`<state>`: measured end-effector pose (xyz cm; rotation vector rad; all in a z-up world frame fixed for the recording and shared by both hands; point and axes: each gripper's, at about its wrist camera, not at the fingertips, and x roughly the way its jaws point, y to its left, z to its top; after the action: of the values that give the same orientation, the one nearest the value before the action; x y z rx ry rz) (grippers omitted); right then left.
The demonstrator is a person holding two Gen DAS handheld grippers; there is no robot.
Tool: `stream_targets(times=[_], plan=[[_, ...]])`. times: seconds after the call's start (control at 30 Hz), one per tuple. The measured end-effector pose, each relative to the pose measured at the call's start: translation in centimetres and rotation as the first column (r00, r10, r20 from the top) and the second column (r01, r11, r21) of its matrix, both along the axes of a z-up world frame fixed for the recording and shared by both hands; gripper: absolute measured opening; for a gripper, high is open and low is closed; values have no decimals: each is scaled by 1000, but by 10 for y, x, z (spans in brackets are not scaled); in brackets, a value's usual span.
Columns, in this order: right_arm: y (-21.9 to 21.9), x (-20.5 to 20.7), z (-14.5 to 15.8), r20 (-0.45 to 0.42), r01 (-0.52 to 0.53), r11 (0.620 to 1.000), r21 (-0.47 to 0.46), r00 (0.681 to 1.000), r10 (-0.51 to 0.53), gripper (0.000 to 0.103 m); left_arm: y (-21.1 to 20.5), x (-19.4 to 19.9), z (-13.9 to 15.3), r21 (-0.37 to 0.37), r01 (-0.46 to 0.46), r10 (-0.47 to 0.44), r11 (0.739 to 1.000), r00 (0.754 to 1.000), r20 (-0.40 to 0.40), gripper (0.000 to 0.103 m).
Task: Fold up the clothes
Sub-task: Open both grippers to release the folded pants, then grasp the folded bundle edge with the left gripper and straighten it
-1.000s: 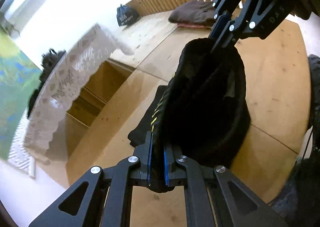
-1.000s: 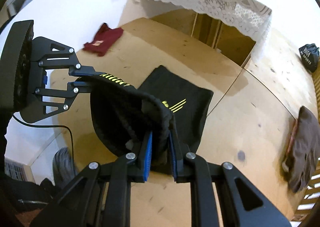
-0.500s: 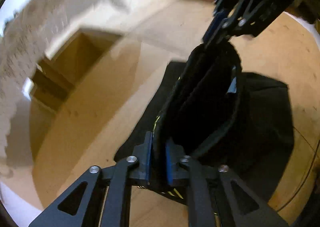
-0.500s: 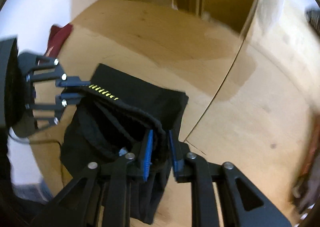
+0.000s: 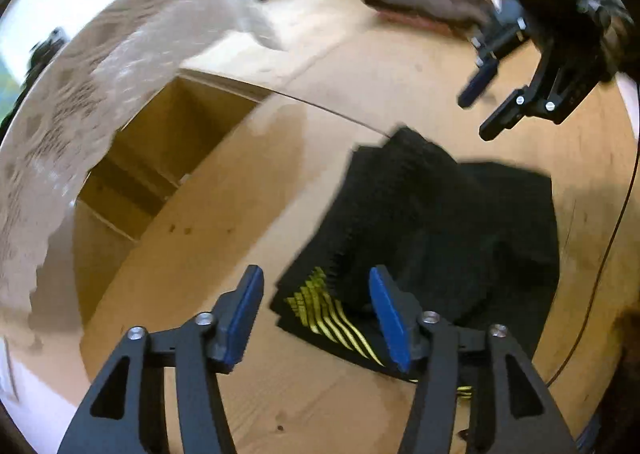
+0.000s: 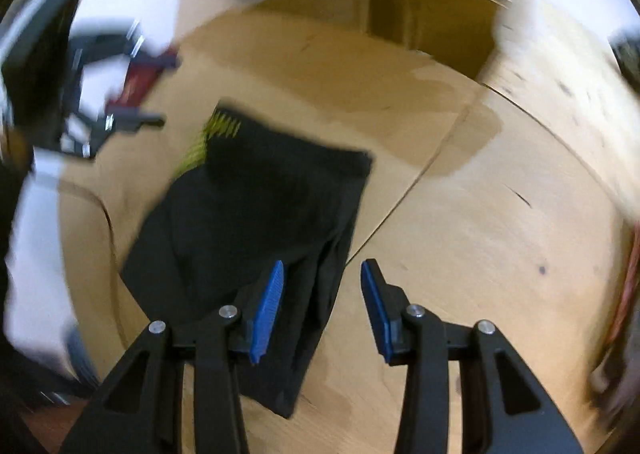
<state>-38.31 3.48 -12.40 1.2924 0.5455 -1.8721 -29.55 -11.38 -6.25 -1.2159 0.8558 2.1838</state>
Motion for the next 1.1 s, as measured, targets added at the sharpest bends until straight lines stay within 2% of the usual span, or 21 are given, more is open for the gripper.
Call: stream_targets(times=[0.07, 0.17, 0.23, 0.3, 0.4, 0.47, 0.53, 0.57, 0.77, 0.87, 0.93, 0.97, 1.0, 1.03, 1.1], plan=[[-7, -1, -5, -10, -11, 1000, 20, 1000, 11, 40, 10, -5, -18, -20, 16, -15, 1000, 999, 46, 53], [-13, -19, -9, 10, 11, 1000, -5, 1000, -11, 40, 27, -5, -44, -60, 74, -68, 995, 994, 91, 53], [-16, -33, -13, 11, 26, 1000, -7, 1000, -26, 40, 31, -12, -60, -87, 89, -78, 992, 990, 118, 47], [-18, -42, -18, 24, 36, 999, -21, 999, -35, 40, 27, -25, -73, -81, 74, -60, 994, 985, 161, 17], [-26, -54, -26, 52, 44, 997, -65, 998, -40, 40, 22, -34, -83, -57, 45, -32, 997, 976, 216, 3], [-31, -57, -28, 63, 37, 995, -94, 998, -31, 40, 22, -31, -83, -61, 51, -37, 997, 977, 211, 3], [-34, -57, -28, 74, 28, 993, -114, 997, -20, 32, 23, -28, -82, -84, 52, -33, 995, 977, 210, 2], [-34, -56, -25, 66, 20, 993, -121, 998, -12, 24, 23, -27, -79, -83, 46, -28, 996, 978, 204, 2], [-35, -54, 6, 18, -3, 986, -165, 1000, 6, 20, 16, -33, -48, -68, -3, 10, 998, 994, 106, 2], [-39, -67, 14, 5, 20, 982, -190, 1000, -20, 20, 6, -47, -37, -52, -57, 60, 997, 996, 62, 3], [-48, -83, 6, 1, 50, 982, -182, 999, -51, 26, -6, -65, -48, -80, -121, 126, 989, 990, 61, 5], [-53, -92, -3, 12, 80, 990, -117, 997, -79, 35, -10, -72, -57, -121, -143, 152, 982, 986, 69, 6], [-58, -102, -13, 23, 120, 992, -31, 993, -119, 36, -15, -74, -67, -160, -158, 172, 974, 982, 82, 6], [-55, -105, -16, 35, 141, 990, -14, 989, -141, 36, -19, -75, -71, -167, -167, 184, 972, 979, 89, 6], [-37, -104, -9, 62, 159, 984, -82, 986, -154, 36, -28, -71, -64, -123, -188, 200, 974, 976, 91, 7]])
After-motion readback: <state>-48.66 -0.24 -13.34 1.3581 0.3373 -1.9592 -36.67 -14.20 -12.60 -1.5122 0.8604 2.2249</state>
